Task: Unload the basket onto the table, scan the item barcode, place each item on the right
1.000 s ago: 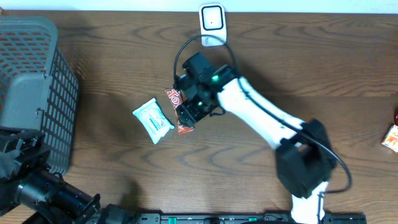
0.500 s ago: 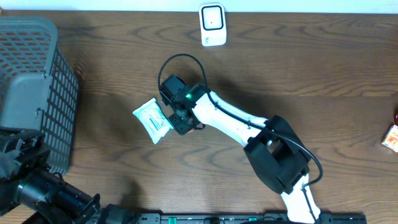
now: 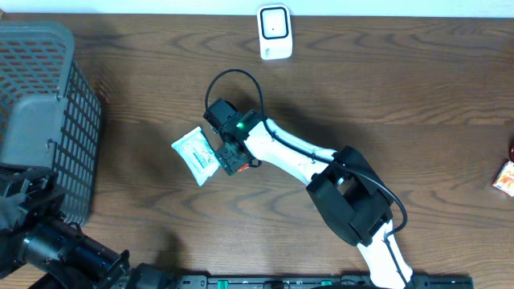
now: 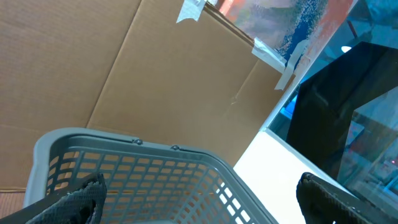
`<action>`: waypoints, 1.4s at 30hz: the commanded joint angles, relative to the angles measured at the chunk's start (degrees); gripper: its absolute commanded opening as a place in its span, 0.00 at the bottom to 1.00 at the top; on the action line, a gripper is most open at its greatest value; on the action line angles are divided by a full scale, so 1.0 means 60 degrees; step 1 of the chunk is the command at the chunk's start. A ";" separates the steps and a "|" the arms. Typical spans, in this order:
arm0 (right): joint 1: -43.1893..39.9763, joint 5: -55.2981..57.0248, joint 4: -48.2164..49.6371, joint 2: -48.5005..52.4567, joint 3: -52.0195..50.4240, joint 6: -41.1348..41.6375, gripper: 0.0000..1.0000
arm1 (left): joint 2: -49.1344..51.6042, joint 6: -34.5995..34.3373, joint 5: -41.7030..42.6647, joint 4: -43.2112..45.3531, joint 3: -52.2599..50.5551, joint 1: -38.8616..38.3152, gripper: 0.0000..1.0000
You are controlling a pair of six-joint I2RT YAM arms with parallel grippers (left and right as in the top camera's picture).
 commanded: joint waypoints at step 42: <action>-0.3810 -1.1063 -0.6244 0.0058 0.1297 0.0084 0.01 | -0.0066 0.0055 -0.0091 0.0044 0.0069 0.0047 0.98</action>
